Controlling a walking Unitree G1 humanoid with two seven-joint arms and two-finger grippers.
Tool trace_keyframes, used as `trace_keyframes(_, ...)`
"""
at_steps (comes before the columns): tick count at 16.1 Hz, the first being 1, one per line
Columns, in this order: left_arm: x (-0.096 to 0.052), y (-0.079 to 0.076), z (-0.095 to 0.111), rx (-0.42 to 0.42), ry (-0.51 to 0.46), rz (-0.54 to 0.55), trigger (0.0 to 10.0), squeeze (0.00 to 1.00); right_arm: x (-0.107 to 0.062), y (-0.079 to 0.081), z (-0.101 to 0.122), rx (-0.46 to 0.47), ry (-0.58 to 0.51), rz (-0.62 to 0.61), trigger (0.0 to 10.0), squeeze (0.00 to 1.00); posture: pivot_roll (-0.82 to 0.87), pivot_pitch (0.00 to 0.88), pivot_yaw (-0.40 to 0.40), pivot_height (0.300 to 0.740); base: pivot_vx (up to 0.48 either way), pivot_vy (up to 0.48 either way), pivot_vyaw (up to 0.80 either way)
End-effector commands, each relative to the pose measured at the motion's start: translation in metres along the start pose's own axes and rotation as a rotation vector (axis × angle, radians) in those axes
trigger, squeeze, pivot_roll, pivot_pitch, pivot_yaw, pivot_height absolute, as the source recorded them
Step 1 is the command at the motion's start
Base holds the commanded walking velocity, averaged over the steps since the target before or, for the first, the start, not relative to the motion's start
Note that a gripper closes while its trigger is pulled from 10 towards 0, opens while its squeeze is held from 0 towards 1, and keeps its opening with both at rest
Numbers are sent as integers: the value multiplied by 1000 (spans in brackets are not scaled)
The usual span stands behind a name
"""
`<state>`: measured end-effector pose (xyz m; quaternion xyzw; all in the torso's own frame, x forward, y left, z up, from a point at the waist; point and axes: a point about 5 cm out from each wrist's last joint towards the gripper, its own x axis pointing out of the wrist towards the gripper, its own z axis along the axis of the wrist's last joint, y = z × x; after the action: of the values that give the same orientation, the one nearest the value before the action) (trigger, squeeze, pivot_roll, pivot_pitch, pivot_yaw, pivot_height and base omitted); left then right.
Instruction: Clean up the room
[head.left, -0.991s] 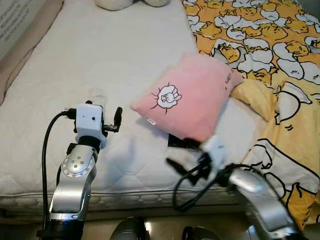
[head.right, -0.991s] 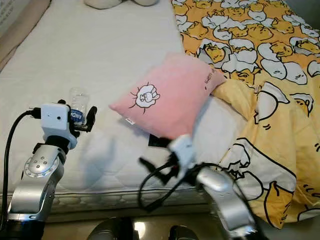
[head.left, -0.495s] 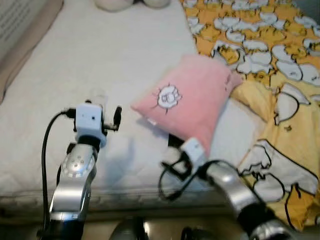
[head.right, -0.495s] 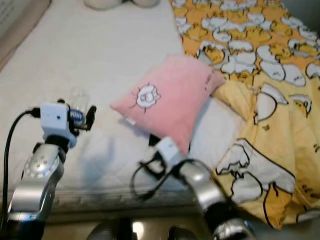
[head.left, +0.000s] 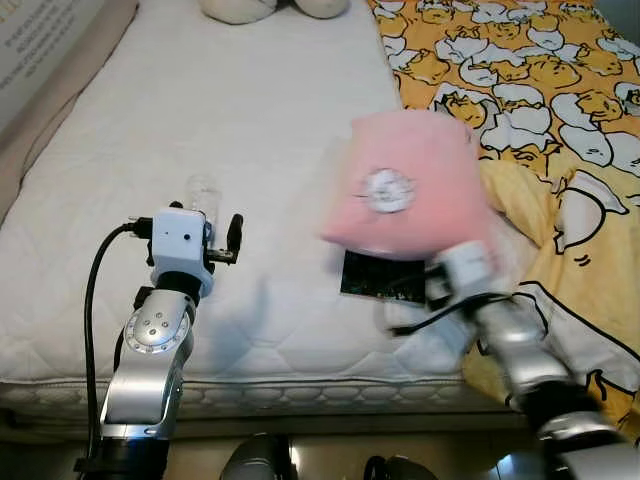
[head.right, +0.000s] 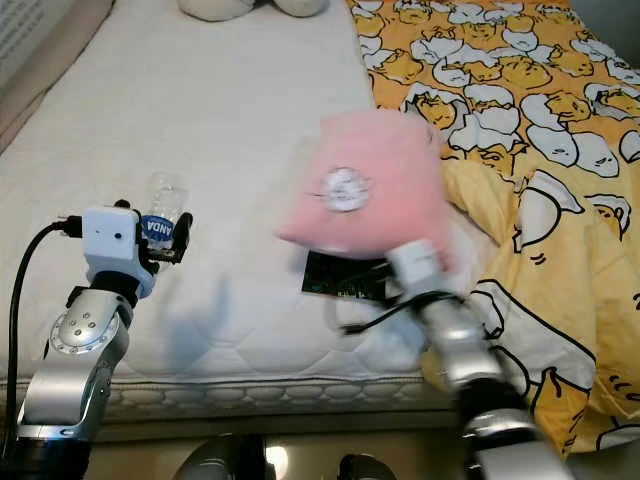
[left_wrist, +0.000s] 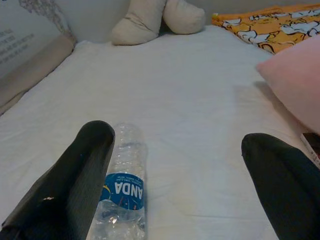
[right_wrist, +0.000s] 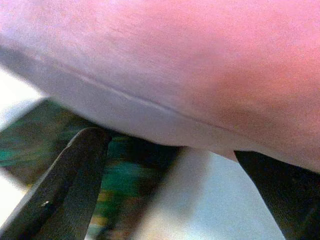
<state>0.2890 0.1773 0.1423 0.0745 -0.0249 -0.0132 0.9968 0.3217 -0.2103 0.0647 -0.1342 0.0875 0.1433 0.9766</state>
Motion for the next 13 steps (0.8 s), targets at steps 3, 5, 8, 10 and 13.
trace_keyframes(3, 2, -4, 2, 8, -11, -13, 10000, 0, -8, -17, -4, 14, -11, -70, 10000, 0, 10, 133, 23, 740, 0, 0, 0)
trace_keyframes(5, 2, -4, 2, 8, -11, -13, 10000, 0, -8, -17, -4, 14, -11, -70, 10000, 0, 10, 133, 23, 740, 0, 0, 0)
trace_keyframes(8, 10, -14, 1, -16, -15, -38, 10000, 0, -66, -77, -36, -123, 134, -198, 10000, 0, -31, 105, 20, 740, 0, 0, 0)
trace_keyframes(10, 11, -13, -1, -17, -13, -32, 10000, 0, -87, -94, -48, -132, 192, -280, 10000, 0, -31, 100, 18, 740, 0, 0, 0)
trace_keyframes(13, 13, -13, -3, -17, -10, -27, 10000, 0, -82, -79, -44, -66, 118, -224, 10000, 0, -36, 79, 12, 740, 0, 0, 0)
